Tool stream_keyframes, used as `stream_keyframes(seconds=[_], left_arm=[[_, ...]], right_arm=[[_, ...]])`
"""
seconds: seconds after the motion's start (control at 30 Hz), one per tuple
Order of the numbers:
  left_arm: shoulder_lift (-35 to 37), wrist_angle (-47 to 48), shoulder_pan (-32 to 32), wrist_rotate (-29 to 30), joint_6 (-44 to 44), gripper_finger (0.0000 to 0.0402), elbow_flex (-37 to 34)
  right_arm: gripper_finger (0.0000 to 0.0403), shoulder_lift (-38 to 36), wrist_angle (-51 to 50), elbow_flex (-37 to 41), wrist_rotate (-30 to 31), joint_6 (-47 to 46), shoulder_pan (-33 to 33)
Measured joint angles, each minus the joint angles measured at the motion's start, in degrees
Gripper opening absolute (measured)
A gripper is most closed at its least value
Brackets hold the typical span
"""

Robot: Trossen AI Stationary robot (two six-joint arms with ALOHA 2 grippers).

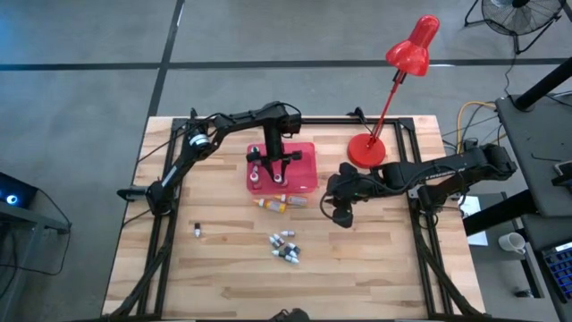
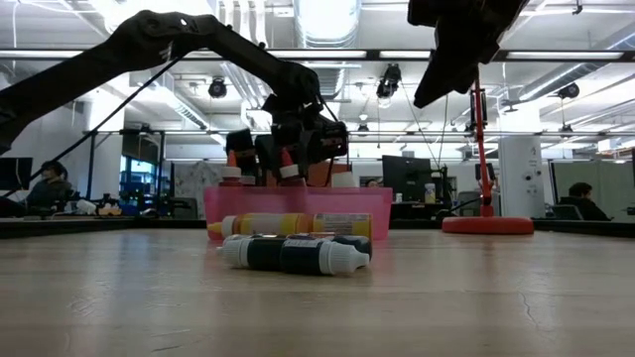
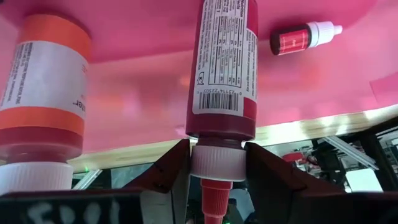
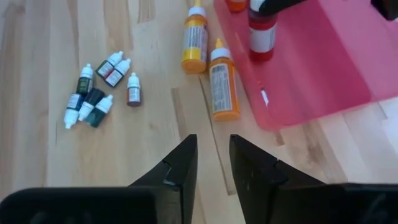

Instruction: Pick & Place food coloring

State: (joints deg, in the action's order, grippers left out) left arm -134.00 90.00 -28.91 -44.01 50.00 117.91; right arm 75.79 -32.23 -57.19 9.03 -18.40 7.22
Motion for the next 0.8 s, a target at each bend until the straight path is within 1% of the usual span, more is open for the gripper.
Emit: stream_keyframes(seconds=[0.07,0.13,0.33,0.43,0.53,0.7,0.8], left_arm=[[0.0,0.01,0.0,-0.01,-0.29,0.0118,0.0],[0.12,0.01,-0.02,-0.04,-0.4,0.013,0.02],[0.31,0.02,-0.02,-0.06,-1.98,0.0195,1.47],[0.31,0.04,-0.11,-0.06,-3.81,0.0218,2.63],[0.31,0.05,-0.37,0.04,-4.98,0.0229,3.89],[1.39,0.01,-0.59,0.52,-6.93,0.0232,7.39],[3.63,0.01,-0.19,2.85,-10.35,0.0232,8.9]], right_arm=[[0.0097,0.0,0.25,0.0,0.05,0.55,0.0],[0.0103,0.02,0.38,0.0,0.07,0.68,0.0],[0.0122,0.04,0.42,0.0,0.14,0.82,0.0],[0.0128,0.04,0.42,0.0,0.14,0.83,0.0],[0.0132,0.04,0.63,0.0,0.14,0.85,0.0],[0.0137,0.04,1.23,0.0,0.14,1.42,0.0],[0.0136,0.07,1.23,0.0,0.12,1.94,0.0]])
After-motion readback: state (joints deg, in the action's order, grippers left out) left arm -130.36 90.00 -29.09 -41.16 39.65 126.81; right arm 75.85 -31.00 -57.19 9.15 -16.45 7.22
